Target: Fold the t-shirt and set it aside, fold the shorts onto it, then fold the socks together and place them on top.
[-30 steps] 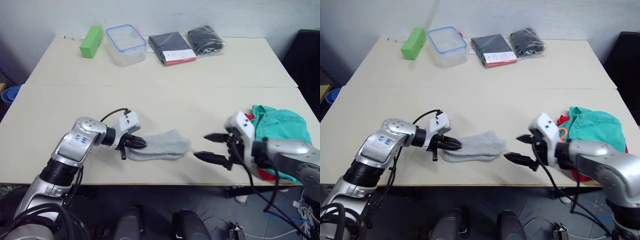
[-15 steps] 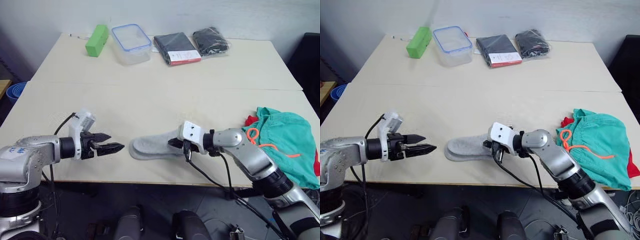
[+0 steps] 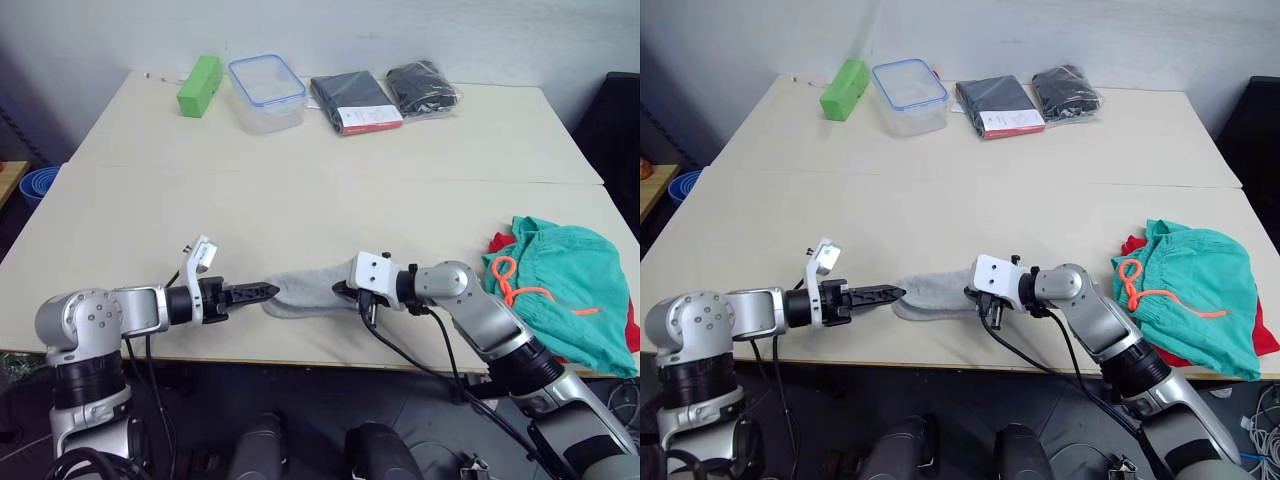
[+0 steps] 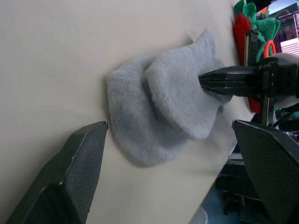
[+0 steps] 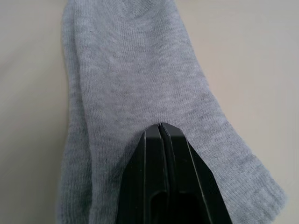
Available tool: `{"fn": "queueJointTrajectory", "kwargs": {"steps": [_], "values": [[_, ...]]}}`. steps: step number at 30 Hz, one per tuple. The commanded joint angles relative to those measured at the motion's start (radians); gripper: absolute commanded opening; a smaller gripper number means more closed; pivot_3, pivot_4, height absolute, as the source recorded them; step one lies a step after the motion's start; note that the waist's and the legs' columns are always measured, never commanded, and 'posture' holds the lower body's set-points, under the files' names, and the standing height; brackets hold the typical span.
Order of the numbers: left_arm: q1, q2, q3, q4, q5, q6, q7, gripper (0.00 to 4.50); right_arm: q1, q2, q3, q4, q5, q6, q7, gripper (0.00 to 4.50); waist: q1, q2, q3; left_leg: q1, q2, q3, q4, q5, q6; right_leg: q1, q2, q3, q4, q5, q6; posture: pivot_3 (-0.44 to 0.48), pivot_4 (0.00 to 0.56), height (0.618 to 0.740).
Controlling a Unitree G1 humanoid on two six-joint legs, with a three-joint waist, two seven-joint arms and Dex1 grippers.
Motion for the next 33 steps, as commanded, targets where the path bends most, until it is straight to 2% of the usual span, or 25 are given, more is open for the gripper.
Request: {"fn": "queueJointTrajectory", "kwargs": {"steps": [1,5,8,20,24,27,29,33], "values": [[-0.026,-0.007,-0.053,0.077,-0.045,0.001,0.083,4.50,0.018,0.007,-0.025,-0.034,-0.010,0.005,-0.002,0.03,0.002,0.000,0.000,0.000,0.000,0.000,0.000,0.000,0.000,0.000,0.000,0.000,0.000,0.000,0.000,0.000,0.150,0.740],[-0.057,-0.014,-0.066,0.111,-0.093,0.001,0.116,4.50,0.046,0.006,-0.038,-0.050,-0.023,0.011,-0.018,0.03,0.007,0.000,0.000,0.002,0.000,0.000,0.000,0.000,0.001,0.002,0.000,0.000,-0.001,0.000,0.000,0.000,0.150,0.740],[-0.059,-0.002,-0.067,0.119,-0.149,0.001,0.143,3.91,0.062,0.007,-0.046,-0.061,-0.029,0.014,-0.027,0.00,0.008,0.000,0.000,0.003,0.000,0.000,0.000,0.000,0.001,0.004,0.000,0.000,-0.002,0.000,0.000,0.000,0.150,0.740],[-0.066,0.041,-0.078,0.127,-0.328,0.001,0.256,0.01,0.090,0.018,-0.045,-0.063,-0.047,0.001,-0.044,0.00,0.006,-0.001,0.000,0.002,0.001,0.001,-0.001,-0.002,0.002,0.004,0.002,0.000,-0.005,0.000,0.000,0.000,0.150,0.740],[-0.112,0.082,-0.084,0.125,-0.392,0.001,0.263,0.01,0.094,0.019,-0.044,-0.050,-0.053,-0.013,-0.045,0.00,0.003,-0.001,0.001,0.002,0.001,0.001,-0.001,-0.002,0.002,0.004,0.002,0.000,-0.006,0.000,0.000,0.000,0.150,0.740],[-0.170,0.108,-0.137,0.115,-0.455,0.001,0.257,0.01,0.098,0.020,-0.045,-0.039,-0.059,-0.024,-0.049,0.00,0.003,-0.002,0.001,0.002,0.001,0.001,-0.001,-0.002,0.001,0.004,0.002,0.000,-0.006,0.000,0.000,0.000,0.150,0.740],[-0.222,0.091,-0.179,0.108,-0.456,0.001,0.269,0.01,0.101,0.023,-0.046,-0.037,-0.061,-0.029,-0.051,0.00,0.003,-0.002,0.001,0.002,0.001,0.001,-0.001,-0.004,-0.002,0.004,0.002,0.000,-0.007,0.000,0.000,0.000,0.150,0.740],[-0.316,-0.002,-0.237,0.141,-0.386,0.001,0.296,0.01,0.107,0.031,-0.043,-0.038,-0.069,-0.032,-0.057,0.00,0.005,-0.002,0.001,0.002,0.001,0.001,-0.001,-0.004,-0.002,0.005,0.002,0.000,-0.007,0.000,0.000,0.000,0.150,0.740]]}}
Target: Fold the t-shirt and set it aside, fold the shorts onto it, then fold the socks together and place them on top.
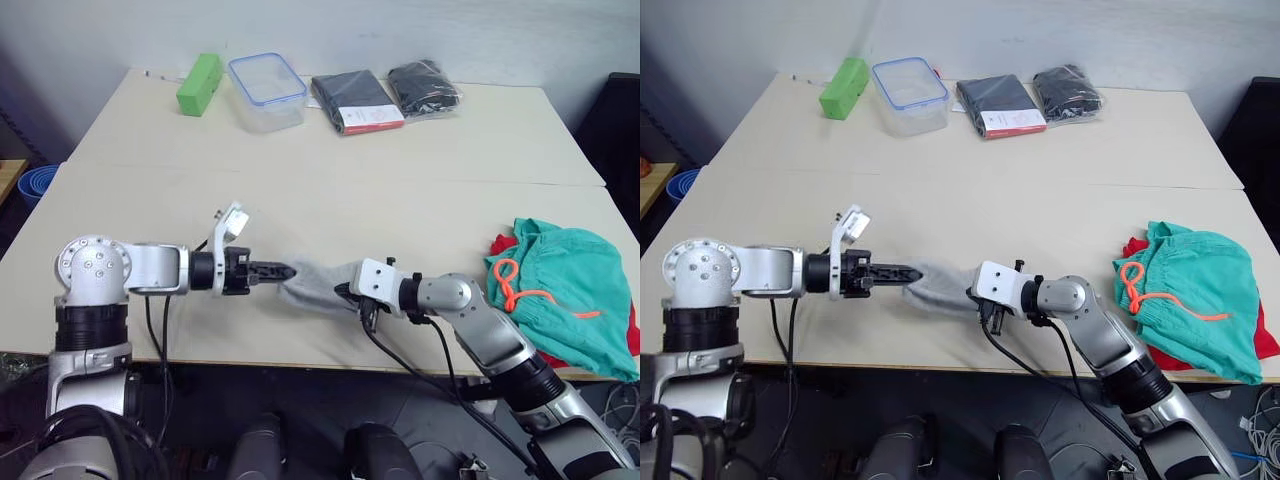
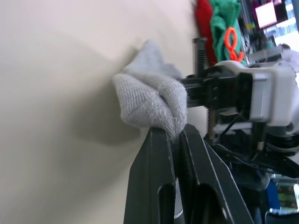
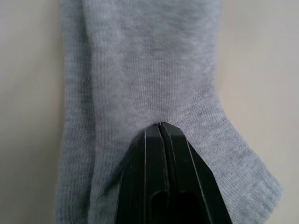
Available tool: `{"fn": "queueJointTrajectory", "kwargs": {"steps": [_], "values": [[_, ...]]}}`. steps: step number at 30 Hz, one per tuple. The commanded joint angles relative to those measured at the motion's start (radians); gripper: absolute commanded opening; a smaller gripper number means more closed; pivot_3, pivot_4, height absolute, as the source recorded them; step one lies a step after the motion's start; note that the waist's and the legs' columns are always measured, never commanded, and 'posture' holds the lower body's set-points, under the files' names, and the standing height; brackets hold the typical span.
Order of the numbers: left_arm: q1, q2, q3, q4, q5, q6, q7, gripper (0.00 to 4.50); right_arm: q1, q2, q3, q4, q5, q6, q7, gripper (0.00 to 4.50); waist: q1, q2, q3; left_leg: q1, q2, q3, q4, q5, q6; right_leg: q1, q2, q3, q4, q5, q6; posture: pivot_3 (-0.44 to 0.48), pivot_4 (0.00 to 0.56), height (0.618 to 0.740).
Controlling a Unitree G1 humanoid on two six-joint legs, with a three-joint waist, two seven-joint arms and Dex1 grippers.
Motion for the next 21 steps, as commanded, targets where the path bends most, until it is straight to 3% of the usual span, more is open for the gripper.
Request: {"fn": "queueJointTrajectory", "kwargs": {"steps": [1,8,17,21], "values": [[-0.070,-0.076,-0.064,0.005,0.070,-0.009,0.008,0.01,0.021,0.009,-0.001,0.006,-0.022,0.004,-0.007,0.00,0.001,0.000,0.000,0.000,0.000,0.000,0.000,0.001,0.002,0.000,0.000,0.000,0.000,0.000,0.000,0.000,0.150,0.740],[-0.125,-0.153,-0.220,0.025,0.257,-0.095,-0.104,0.01,0.029,0.013,-0.008,-0.003,-0.033,0.013,-0.014,0.00,-0.006,0.000,0.000,0.000,0.001,0.001,0.000,0.002,0.003,0.000,0.002,0.001,-0.001,0.000,0.000,0.000,0.150,0.740],[-0.056,-0.054,-0.319,-0.047,0.376,-0.284,-0.421,2.71,0.059,-0.002,-0.025,-0.044,-0.035,0.042,-0.019,0.00,-0.007,0.000,0.000,0.000,0.001,0.001,-0.003,0.002,0.003,0.001,0.002,0.000,-0.006,0.000,0.000,0.000,0.150,0.740],[-0.036,-0.034,-0.283,-0.033,0.382,-0.318,-0.509,3.92,0.056,0.000,-0.025,-0.042,-0.039,0.047,-0.019,0.00,-0.007,0.000,0.000,0.000,0.001,0.001,-0.004,0.002,0.002,0.001,0.002,0.000,-0.007,0.000,0.000,0.000,0.150,0.740]]}}
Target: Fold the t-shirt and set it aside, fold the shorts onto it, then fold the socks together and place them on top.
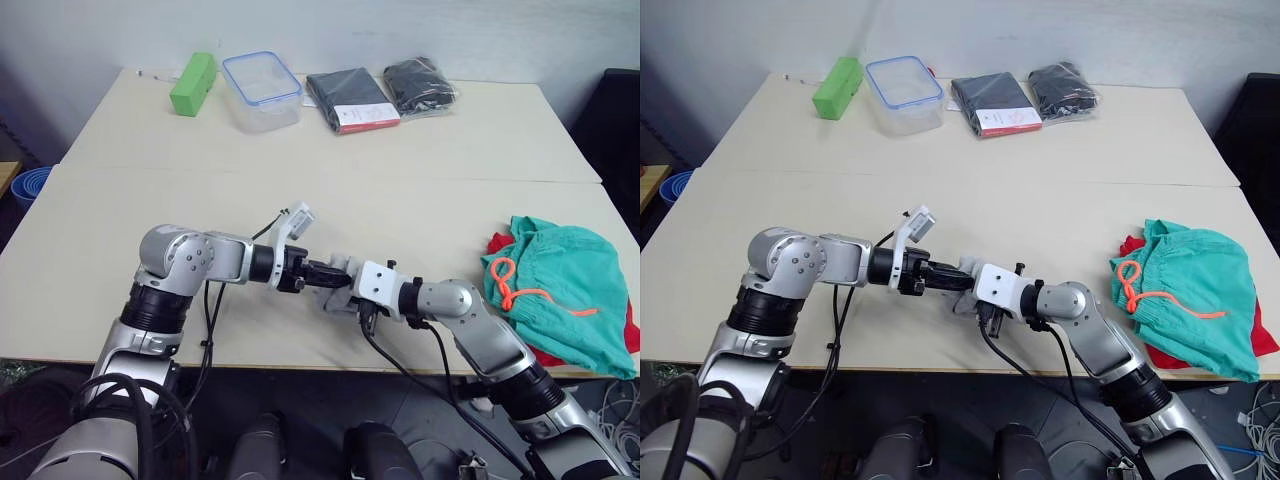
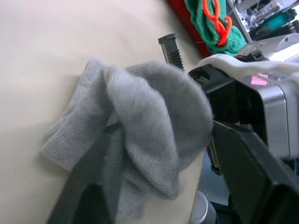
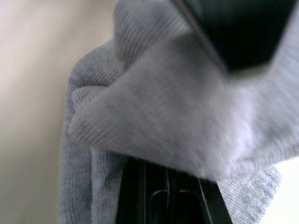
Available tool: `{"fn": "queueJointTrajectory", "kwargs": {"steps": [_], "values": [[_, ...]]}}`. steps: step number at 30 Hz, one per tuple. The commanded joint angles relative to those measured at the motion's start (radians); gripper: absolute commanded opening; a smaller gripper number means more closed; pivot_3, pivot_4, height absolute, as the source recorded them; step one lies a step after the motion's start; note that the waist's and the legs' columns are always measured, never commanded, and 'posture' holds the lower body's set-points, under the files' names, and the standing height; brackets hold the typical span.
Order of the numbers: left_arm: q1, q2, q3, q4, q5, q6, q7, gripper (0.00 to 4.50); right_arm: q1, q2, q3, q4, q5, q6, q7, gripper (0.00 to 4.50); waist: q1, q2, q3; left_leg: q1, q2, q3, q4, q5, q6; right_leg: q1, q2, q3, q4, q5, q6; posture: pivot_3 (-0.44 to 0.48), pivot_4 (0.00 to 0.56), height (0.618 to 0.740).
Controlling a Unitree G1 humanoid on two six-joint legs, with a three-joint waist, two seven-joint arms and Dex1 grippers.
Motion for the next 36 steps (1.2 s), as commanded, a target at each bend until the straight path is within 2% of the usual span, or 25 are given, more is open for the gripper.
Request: {"fn": "queueJointTrajectory", "kwargs": {"steps": [1,2,7,10,13,20,22,26,36], "values": [[0.004,0.006,0.050,-0.021,-0.008,-0.035,-0.079,4.21,0.017,-0.016,-0.008,0.003,-0.023,0.025,-0.001,0.00,0.000,0.000,0.000,0.000,0.000,0.000,0.000,0.000,0.000,0.000,0.000,0.000,0.000,0.000,0.000,0.000,0.150,0.740],[0.003,0.006,0.068,-0.021,-0.016,-0.033,-0.093,4.48,0.017,-0.015,-0.008,0.003,-0.023,0.026,-0.001,0.00,0.000,0.000,0.000,0.000,0.000,0.000,0.000,0.000,0.000,0.000,0.000,0.000,0.000,0.000,0.000,0.000,0.150,0.740],[0.017,0.013,0.111,-0.040,-0.016,-0.038,-0.140,4.48,0.018,-0.017,-0.008,0.002,-0.024,0.025,0.004,0.00,-0.002,0.000,0.000,0.000,0.000,0.000,0.000,0.000,0.000,0.000,0.000,0.000,0.000,0.000,0.000,0.000,0.150,0.740],[0.056,0.050,0.065,-0.095,0.039,-0.099,-0.192,4.48,0.016,-0.018,-0.008,0.003,-0.025,0.023,0.008,0.00,-0.003,0.000,0.000,0.000,0.000,0.000,0.000,0.000,0.001,0.000,-0.001,0.000,0.000,0.000,0.000,0.000,0.150,0.740],[0.113,0.107,0.003,-0.120,0.112,-0.219,-0.293,4.48,0.011,-0.018,-0.008,0.006,-0.025,0.024,0.012,0.00,-0.003,0.000,0.000,0.000,0.000,0.000,-0.002,0.000,0.000,0.000,-0.001,0.000,-0.001,0.000,0.000,0.000,0.150,0.740],[0.168,0.174,-0.036,-0.069,0.242,-0.528,-0.546,4.48,0.004,-0.020,-0.008,0.012,-0.028,0.024,0.021,0.00,-0.003,0.000,0.000,0.000,0.000,0.001,-0.003,0.000,0.000,0.000,-0.001,0.000,-0.002,0.000,0.000,0.000,0.150,0.740],[0.169,0.169,-0.037,-0.064,0.274,-0.597,-0.577,4.48,0.005,-0.022,-0.008,0.012,-0.029,0.025,0.022,0.00,-0.003,0.000,0.000,0.000,0.000,0.001,-0.004,-0.003,-0.004,0.000,-0.001,0.000,-0.003,0.000,0.000,0.000,0.150,0.740],[0.167,0.154,-0.034,-0.047,0.339,-0.735,-0.622,4.48,0.007,-0.026,-0.010,0.008,-0.030,0.027,0.025,0.00,-0.003,0.000,0.000,0.000,0.000,0.001,-0.004,0.000,0.001,0.000,-0.001,0.000,-0.003,0.000,0.000,0.000,0.150,0.740],[0.149,0.152,-0.118,0.134,0.638,-1.279,-0.756,4.48,0.001,-0.037,-0.018,0.012,-0.033,0.029,0.026,0.00,-0.003,0.000,0.000,0.000,0.000,0.001,-0.005,-0.001,0.002,0.000,-0.002,0.000,-0.003,0.000,0.000,0.000,0.150,0.740]]}}
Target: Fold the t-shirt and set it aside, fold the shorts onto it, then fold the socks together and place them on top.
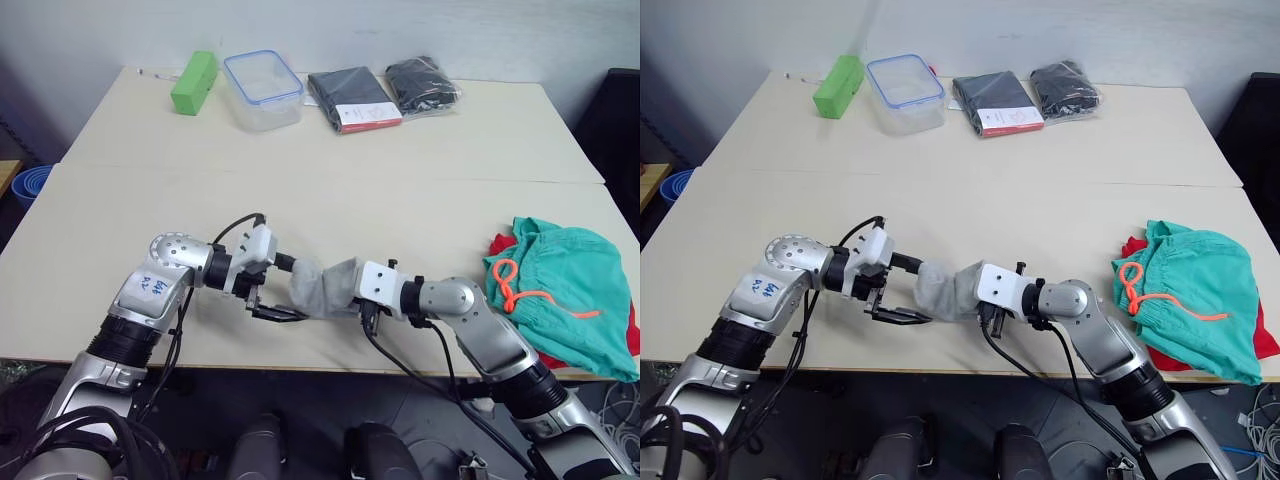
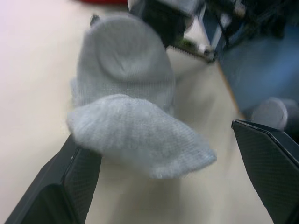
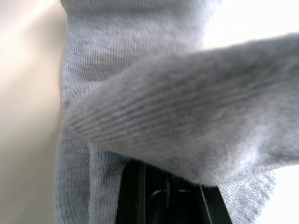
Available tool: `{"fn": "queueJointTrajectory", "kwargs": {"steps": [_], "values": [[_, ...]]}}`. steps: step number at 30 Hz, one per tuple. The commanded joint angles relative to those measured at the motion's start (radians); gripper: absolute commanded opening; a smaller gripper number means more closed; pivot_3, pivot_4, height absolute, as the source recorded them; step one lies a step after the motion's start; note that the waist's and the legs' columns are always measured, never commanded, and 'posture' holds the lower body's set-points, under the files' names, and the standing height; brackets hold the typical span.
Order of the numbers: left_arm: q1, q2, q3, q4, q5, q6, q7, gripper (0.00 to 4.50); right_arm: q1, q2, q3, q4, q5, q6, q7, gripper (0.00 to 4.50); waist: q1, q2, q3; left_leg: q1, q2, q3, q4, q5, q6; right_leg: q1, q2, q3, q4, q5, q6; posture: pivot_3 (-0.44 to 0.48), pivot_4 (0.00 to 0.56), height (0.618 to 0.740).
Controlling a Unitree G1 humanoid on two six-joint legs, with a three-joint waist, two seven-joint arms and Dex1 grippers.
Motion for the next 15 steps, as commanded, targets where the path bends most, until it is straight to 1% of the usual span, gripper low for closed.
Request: {"fn": "queueJointTrajectory", "kwargs": {"steps": [1,7,11,15], "values": [[-0.036,-0.010,-0.007,0.048,0.062,-0.154,-0.036,4.48,0.010,-0.025,-0.017,0.019,-0.022,0.020,0.001,0.00,0.000,0.000,0.000,0.000,0.000,0.000,0.000,0.000,0.000,0.000,0.000,0.000,0.000,0.000,0.000,0.000,0.150,0.740],[-0.060,-0.019,-0.009,0.072,0.071,-0.188,-0.108,4.48,0.011,-0.029,-0.015,0.019,-0.025,0.021,-0.002,0.00,-0.001,0.000,0.000,-0.001,0.000,0.000,0.000,0.000,0.001,0.000,-0.001,-0.001,0.001,0.000,0.000,0.000,0.150,0.740],[-0.082,-0.002,-0.025,0.114,0.133,-0.317,-0.148,4.48,0.010,-0.030,-0.016,0.020,-0.026,0.021,-0.003,0.00,0.000,0.000,0.000,-0.001,0.000,0.000,0.001,0.000,0.001,0.000,-0.001,-0.001,0.002,0.000,0.000,0.000,0.150,0.740],[-0.131,-0.007,-0.032,0.206,0.198,-0.444,-0.139,4.48,0.002,-0.030,-0.017,0.024,-0.027,0.022,-0.003,0.00,0.000,0.000,0.000,-0.001,0.000,0.000,0.002,0.000,0.002,0.000,-0.001,-0.001,0.003,0.000,0.000,0.000,0.150,0.740]]}}
